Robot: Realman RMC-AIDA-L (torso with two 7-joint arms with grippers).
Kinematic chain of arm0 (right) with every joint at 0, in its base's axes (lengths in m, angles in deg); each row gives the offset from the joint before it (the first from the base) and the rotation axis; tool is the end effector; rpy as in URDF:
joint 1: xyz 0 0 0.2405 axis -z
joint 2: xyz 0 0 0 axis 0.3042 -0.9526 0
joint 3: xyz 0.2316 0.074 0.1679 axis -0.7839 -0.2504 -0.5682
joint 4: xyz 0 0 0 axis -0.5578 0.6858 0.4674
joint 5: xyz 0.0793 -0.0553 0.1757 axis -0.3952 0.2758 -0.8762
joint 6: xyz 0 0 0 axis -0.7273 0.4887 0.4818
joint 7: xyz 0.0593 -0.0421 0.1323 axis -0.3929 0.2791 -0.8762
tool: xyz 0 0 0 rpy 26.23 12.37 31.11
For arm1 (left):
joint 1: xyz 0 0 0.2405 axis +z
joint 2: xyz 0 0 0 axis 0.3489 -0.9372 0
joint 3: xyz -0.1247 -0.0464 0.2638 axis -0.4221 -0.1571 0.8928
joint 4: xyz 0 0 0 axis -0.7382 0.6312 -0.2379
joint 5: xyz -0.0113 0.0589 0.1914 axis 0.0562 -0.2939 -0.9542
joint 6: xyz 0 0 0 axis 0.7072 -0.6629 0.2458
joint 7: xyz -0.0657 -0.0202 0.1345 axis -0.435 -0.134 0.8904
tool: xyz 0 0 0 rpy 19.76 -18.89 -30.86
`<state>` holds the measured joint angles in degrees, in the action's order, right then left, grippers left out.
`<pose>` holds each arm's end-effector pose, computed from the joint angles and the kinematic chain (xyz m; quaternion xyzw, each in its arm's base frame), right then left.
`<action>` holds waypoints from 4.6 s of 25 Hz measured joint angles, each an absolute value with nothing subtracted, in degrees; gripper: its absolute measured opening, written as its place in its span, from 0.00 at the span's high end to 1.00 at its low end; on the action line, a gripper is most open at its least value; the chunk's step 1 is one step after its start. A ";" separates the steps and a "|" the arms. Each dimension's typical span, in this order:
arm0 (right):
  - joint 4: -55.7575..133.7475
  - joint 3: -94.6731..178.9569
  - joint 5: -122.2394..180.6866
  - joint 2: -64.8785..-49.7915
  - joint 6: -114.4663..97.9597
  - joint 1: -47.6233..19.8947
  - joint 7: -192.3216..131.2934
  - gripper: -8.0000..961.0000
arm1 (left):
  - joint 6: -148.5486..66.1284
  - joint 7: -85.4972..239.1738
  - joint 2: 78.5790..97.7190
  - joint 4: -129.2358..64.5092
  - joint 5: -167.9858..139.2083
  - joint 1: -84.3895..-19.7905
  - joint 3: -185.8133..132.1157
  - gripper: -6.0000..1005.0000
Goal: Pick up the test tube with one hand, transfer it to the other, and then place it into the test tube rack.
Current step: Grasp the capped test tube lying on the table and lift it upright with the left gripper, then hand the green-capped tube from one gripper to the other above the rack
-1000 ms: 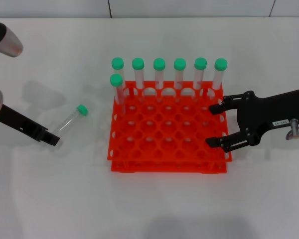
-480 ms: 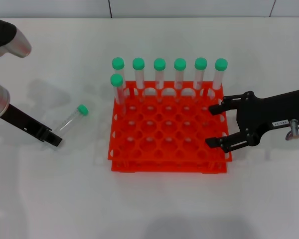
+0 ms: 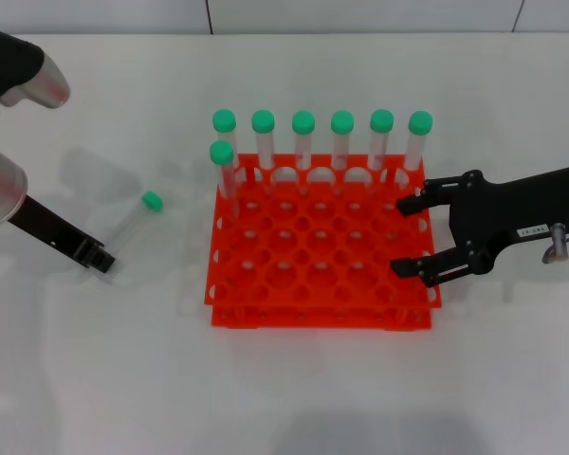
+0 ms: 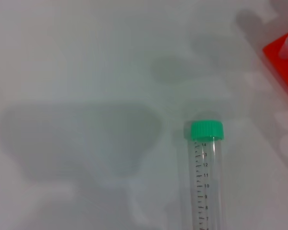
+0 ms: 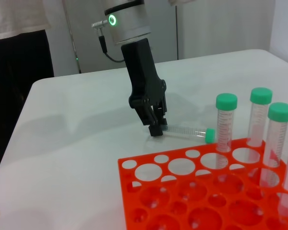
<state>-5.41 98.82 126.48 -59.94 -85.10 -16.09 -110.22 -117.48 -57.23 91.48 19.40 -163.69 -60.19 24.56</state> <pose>0.2397 0.3644 -0.0309 -0.9896 0.0643 0.1115 0.0648 -0.3033 0.3835 -0.0070 -0.8636 -0.4268 0.2031 0.1752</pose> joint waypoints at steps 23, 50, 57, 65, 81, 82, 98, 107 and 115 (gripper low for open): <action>-5.69 99.09 124.87 -59.99 -85.99 -14.79 -109.92 0.16 | -96.26 -23.59 92.61 43.03 -110.17 -34.42 28.52 0.79; -5.73 99.21 122.04 -60.11 -85.88 -15.85 -109.70 0.17 | -122.21 -0.93 83.78 -1.99 -108.74 -61.10 19.71 0.78; -5.51 99.17 121.19 -60.11 -85.77 -16.34 -109.88 0.17 | -120.51 0.67 85.66 -3.30 -114.82 -63.24 19.84 0.78; -5.45 98.70 121.19 -60.11 -85.63 -16.44 -110.26 0.17 | -119.07 3.11 86.53 -3.71 -114.92 -62.63 19.72 0.78; -1.41 98.61 108.37 -59.97 -79.31 -16.02 -115.73 0.18 | -117.03 4.78 87.70 -3.81 -115.07 -62.58 19.76 0.77; -0.37 98.62 107.41 -60.00 -78.93 -16.00 -115.23 0.18 | -117.02 4.84 87.73 -3.81 -115.01 -62.61 19.76 0.77; 19.06 105.35 81.12 -60.82 -80.66 -16.86 -96.92 0.18 | -116.29 5.08 87.83 -3.75 -114.96 -63.32 19.80 0.77; 21.44 122.91 61.05 -60.81 -76.19 -17.17 -88.99 0.18 | -115.50 5.25 88.38 -3.81 -115.31 -64.00 20.23 0.77; 21.52 133.94 46.03 -60.81 -74.50 -16.21 -85.22 0.21 | -115.43 5.44 88.72 -3.81 -115.34 -64.01 20.63 0.76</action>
